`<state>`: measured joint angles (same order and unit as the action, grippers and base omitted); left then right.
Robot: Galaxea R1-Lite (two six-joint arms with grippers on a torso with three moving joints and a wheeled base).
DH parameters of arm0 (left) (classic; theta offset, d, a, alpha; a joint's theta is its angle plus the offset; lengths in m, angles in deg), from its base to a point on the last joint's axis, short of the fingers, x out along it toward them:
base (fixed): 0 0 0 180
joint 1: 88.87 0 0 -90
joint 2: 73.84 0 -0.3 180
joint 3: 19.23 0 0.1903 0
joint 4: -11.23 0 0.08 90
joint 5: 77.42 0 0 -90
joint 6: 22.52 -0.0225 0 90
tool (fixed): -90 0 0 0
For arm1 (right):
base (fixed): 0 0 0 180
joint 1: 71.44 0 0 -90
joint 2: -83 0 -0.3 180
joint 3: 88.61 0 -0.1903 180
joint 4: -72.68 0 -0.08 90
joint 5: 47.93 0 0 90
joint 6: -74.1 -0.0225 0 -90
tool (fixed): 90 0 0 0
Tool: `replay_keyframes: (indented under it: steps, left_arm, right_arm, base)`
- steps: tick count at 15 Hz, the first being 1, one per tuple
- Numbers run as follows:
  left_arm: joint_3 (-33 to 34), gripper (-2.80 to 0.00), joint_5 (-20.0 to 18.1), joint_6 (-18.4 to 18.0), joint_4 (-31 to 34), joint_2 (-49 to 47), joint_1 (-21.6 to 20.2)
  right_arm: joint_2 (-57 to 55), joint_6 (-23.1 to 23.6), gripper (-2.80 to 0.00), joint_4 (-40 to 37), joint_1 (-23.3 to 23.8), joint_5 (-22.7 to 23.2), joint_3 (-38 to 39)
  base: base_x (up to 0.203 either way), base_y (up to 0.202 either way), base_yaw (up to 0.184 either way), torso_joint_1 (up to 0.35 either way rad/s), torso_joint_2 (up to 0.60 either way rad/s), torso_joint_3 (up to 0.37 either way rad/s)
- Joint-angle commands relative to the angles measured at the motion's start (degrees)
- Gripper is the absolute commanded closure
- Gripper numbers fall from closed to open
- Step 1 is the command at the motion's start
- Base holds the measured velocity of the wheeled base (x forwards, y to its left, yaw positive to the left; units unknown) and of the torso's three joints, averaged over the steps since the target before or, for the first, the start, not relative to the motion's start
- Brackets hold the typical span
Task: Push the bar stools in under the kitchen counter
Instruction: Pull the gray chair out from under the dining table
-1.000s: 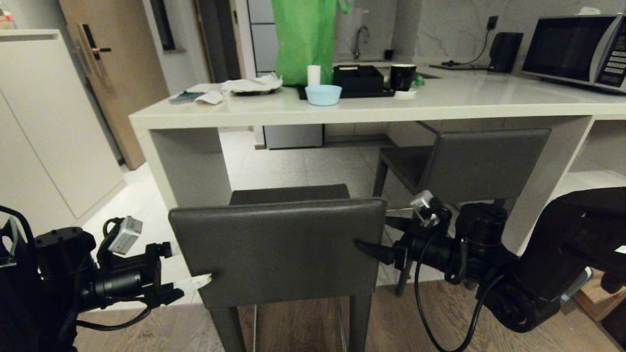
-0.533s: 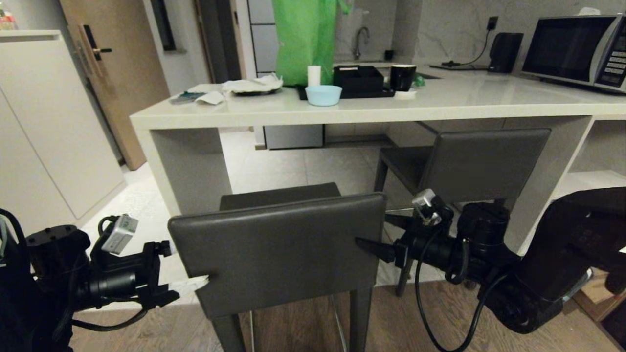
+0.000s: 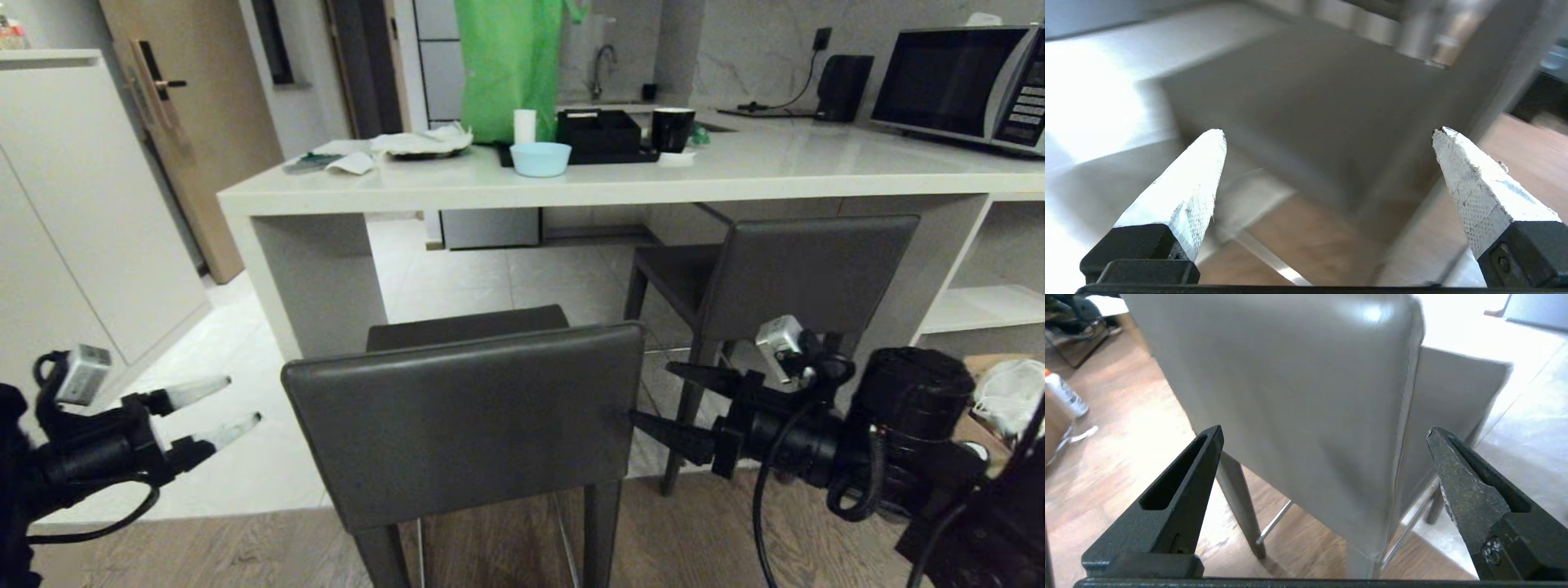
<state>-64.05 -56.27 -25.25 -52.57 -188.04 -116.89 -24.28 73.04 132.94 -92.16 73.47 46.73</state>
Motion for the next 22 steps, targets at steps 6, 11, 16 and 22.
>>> replay_keyframes:
  steps: [6,11,16,22]
  left_arm:
    - [-1.2,-2.80,6.2,27.3,-0.5,27.6,-12.1]
    - [1.1,-2.80,8.8,31.8,11.5,40.2,-12.2]
    - [-7.7,-2.80,26.9,23.6,38.9,45.9,-11.3]
    - [-3.3,-2.80,52.2,9.0,33.4,47.1,13.6]
  right_arm:
    - [31.5,-0.3,-2.80,-7.9,0.0,-20.0,9.8]
    - [55.1,-1.2,-2.80,-41.6,0.6,-34.0,2.5]
    - [61.8,-2.0,-2.80,-51.0,6.3,-40.3,0.2]
    - [66.8,-0.9,-2.80,-52.6,12.8,-47.0,0.3]
  base:
    - [0.000,0.000,0.000,0.000,0.00,0.000]
    - [0.000,0.000,0.000,0.000,0.00,0.000]
    - [0.000,0.000,0.000,0.000,0.00,0.000]
    - [0.000,0.000,0.000,0.000,0.00,0.000]
